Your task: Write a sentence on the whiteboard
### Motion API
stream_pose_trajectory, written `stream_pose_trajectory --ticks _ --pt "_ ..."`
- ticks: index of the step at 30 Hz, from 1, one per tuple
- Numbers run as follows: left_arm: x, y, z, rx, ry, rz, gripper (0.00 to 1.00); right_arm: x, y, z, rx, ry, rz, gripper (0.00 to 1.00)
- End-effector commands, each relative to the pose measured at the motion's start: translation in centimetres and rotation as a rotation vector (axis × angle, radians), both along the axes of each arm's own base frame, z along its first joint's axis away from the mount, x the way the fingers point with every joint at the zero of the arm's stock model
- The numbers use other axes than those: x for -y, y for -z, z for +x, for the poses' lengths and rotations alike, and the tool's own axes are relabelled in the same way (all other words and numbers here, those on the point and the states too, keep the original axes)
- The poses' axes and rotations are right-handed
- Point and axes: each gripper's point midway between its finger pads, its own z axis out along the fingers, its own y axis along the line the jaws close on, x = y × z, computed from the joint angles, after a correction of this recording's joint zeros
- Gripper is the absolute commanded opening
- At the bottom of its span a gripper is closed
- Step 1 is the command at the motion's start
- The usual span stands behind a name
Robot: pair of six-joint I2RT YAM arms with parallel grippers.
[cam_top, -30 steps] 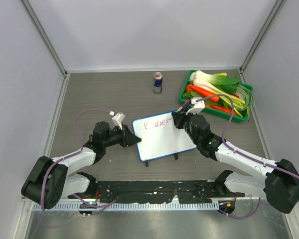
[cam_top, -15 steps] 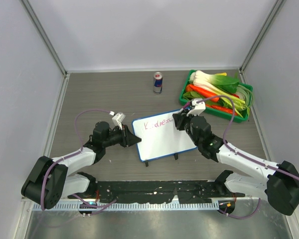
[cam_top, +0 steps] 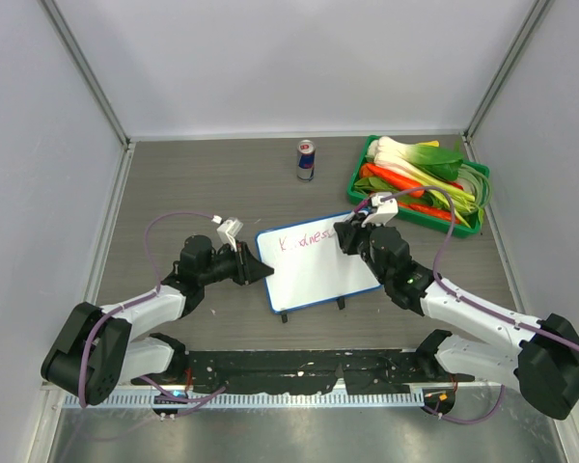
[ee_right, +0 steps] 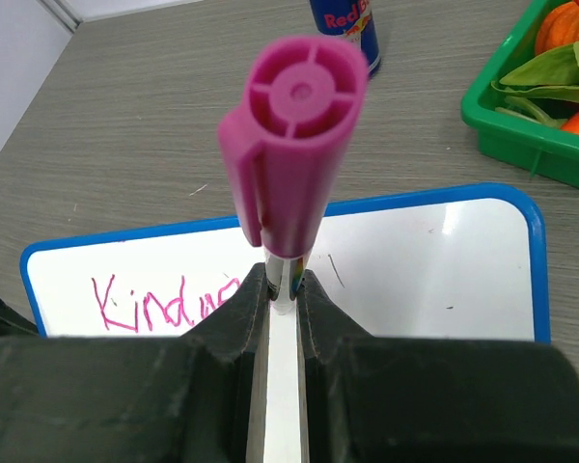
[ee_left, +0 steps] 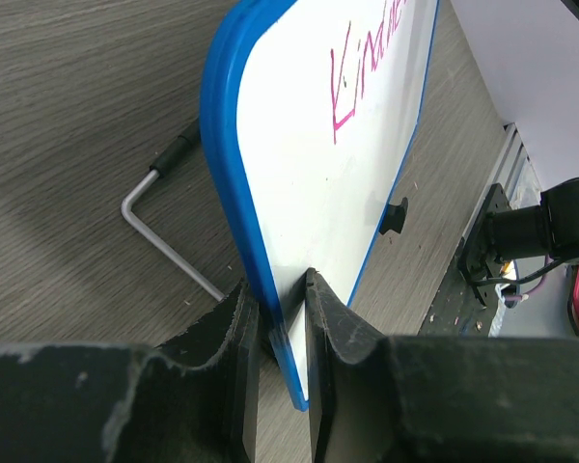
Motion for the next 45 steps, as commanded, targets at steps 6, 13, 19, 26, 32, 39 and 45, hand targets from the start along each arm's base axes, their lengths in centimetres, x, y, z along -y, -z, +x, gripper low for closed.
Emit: stream_pose_trajectory --ticks 6,13,19,26,32,39,45 --pt "0.1 0.3 0.3 0.041 0.017 0.042 0.0 -0.9 -0.7 0.2 0.016 -0.027 0.048 0.01" --pt "0.1 0.3 0.3 0.038 0.017 0.042 0.0 -0.1 -3.2 -0.1 0.048 -0.071 0.217 0.01" --pt "0.1 0.3 0.3 0.041 0.016 0.042 0.0 1.7 -6.3 -1.3 0.116 -0.072 0.274 0.01" --pt "0.1 0.3 0.3 0.04 0.012 0.043 0.0 3.2 -7.2 -1.6 0.133 -0.036 0.2 0.01" --pt "0.1 0.3 0.3 0.04 0.011 0.045 0.0 3.9 -6.8 -2.2 0.13 -0.028 0.165 0.01" --pt "0.1 0.4 0.3 0.037 0.011 0.046 0.0 4.4 -6.3 -2.8 0.117 -0.02 0.154 0.01" --pt "0.1 0.4 0.3 0.039 0.012 0.048 0.0 4.5 -6.3 -3.1 0.114 -0.025 0.144 0.01"
